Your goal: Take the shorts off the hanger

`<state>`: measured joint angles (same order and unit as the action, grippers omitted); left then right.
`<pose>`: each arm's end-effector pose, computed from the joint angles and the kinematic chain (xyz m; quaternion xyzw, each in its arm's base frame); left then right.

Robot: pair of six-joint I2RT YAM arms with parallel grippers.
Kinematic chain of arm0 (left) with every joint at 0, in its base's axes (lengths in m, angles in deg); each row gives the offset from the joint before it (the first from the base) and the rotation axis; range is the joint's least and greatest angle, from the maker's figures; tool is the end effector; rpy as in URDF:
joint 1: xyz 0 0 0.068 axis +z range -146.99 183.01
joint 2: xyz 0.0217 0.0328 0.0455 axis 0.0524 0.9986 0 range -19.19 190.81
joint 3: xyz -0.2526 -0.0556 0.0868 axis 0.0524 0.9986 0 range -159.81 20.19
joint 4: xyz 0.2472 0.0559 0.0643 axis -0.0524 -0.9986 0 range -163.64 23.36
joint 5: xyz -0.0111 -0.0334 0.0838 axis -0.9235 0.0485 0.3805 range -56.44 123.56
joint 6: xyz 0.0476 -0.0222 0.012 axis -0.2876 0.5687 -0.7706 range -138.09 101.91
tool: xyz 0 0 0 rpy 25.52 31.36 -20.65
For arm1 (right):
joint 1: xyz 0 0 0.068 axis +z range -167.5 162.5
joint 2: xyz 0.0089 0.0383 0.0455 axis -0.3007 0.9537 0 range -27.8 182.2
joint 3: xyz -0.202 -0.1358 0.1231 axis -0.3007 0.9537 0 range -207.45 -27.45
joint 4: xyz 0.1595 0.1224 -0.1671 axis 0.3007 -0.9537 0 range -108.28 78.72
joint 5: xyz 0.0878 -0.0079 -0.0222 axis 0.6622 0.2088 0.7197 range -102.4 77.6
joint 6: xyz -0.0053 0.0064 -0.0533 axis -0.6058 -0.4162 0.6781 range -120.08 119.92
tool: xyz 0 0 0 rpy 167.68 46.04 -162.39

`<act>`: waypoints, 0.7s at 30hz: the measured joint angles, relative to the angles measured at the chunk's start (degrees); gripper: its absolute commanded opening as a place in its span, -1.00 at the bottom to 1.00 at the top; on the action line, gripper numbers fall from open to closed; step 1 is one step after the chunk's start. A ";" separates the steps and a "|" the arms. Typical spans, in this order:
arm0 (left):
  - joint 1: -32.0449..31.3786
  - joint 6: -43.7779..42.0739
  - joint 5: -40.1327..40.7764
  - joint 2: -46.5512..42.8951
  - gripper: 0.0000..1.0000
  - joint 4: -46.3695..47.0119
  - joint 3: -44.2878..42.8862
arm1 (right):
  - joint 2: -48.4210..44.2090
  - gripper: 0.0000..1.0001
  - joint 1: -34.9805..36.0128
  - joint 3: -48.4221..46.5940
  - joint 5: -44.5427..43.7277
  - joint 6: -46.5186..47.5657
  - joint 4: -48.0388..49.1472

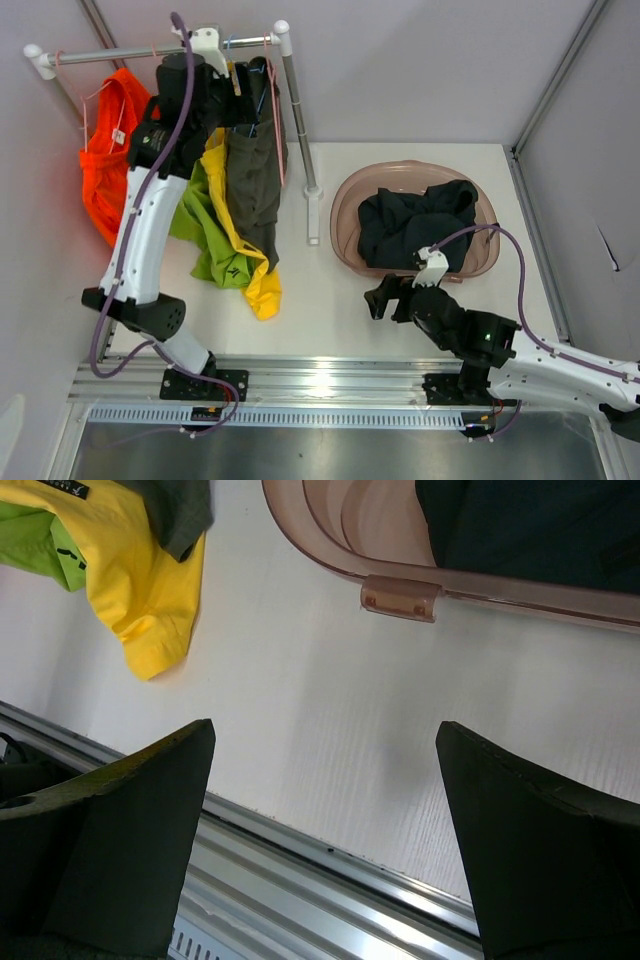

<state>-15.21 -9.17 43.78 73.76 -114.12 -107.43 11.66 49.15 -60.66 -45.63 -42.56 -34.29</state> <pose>0.2937 -0.0901 0.5418 0.0077 0.7804 -0.0782 0.6203 0.0801 0.1362 0.2635 -0.0317 0.8387 0.2517 0.4818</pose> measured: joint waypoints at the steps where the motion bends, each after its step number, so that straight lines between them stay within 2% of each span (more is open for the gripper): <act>1: 0.07 0.00 0.11 0.59 0.57 0.02 0.35 | -0.11 0.98 0.11 0.00 -0.17 -0.17 -0.13; 12: 2.12 0.02 1.46 7.58 0.48 0.48 1.18 | -2.16 0.95 0.81 0.00 -1.29 -1.03 -2.14; 16: 2.49 0.22 1.64 8.22 0.14 1.68 1.07 | -2.38 0.95 0.90 0.00 -1.53 -1.01 -2.43; 17: 2.54 0.17 1.62 8.57 -0.08 2.14 1.03 | -2.40 0.95 0.90 0.04 -1.64 -1.01 -2.47; 21: 2.67 0.13 1.57 11.10 -0.26 2.80 0.09 | -2.40 0.95 0.90 0.33 -2.01 -0.98 -2.54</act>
<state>-12.55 -9.03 45.36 84.86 -111.32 -107.34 9.25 50.05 -60.33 -47.64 -43.54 -36.82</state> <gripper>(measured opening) 0.407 0.977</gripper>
